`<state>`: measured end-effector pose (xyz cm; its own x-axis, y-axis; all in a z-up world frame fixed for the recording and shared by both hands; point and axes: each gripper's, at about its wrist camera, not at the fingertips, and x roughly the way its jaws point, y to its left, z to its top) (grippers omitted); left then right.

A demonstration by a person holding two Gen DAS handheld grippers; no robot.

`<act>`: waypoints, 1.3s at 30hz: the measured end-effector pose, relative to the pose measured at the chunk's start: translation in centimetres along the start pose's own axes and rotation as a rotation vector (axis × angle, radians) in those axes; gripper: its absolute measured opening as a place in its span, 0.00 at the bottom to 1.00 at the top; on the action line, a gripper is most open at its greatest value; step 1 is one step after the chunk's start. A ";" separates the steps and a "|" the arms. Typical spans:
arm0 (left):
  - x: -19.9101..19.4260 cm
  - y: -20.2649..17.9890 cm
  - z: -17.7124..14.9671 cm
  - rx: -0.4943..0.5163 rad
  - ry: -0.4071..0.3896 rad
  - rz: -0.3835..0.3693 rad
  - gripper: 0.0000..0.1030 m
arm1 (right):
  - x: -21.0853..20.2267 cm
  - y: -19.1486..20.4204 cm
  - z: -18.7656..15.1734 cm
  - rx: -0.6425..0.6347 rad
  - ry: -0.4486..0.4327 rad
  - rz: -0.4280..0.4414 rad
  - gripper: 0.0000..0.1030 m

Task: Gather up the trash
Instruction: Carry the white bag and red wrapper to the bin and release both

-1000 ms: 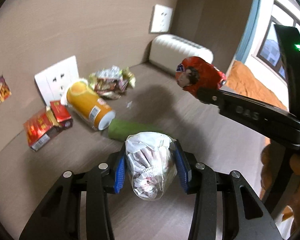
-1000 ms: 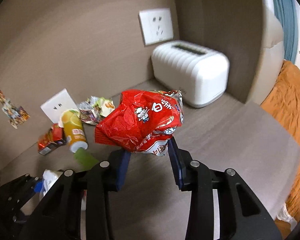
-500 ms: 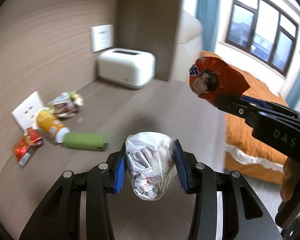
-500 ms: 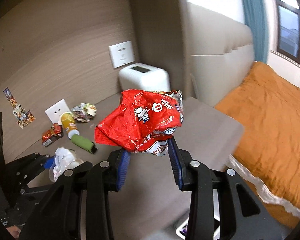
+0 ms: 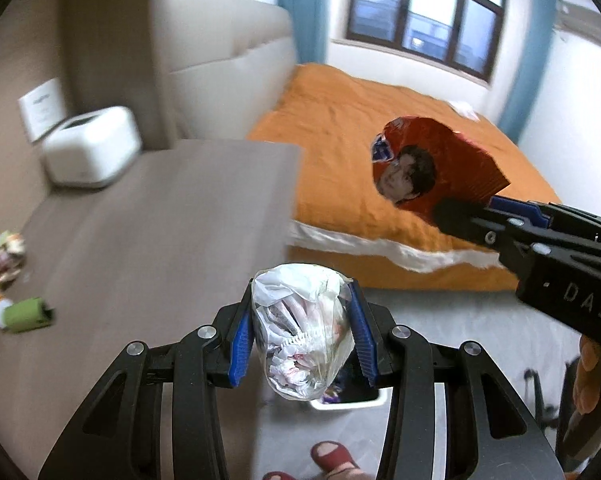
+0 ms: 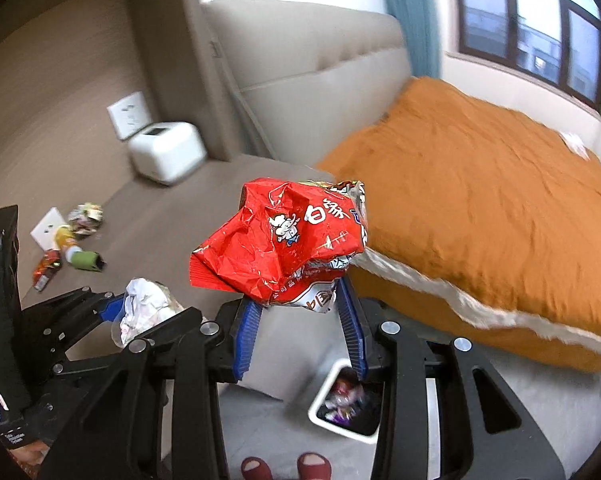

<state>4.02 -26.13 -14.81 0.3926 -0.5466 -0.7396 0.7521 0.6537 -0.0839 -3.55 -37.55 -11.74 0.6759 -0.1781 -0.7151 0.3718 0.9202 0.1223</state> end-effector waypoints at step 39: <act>38.6 -6.0 -23.1 0.022 0.517 -0.128 0.95 | 31.1 -15.9 -26.7 0.250 0.532 -0.134 0.96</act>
<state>2.41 -39.05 -58.29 -0.0105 -0.2883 -0.9575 0.7900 0.5846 -0.1847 -5.39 -48.38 -54.31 0.2257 -0.0285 -0.9738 0.6135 0.7806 0.1194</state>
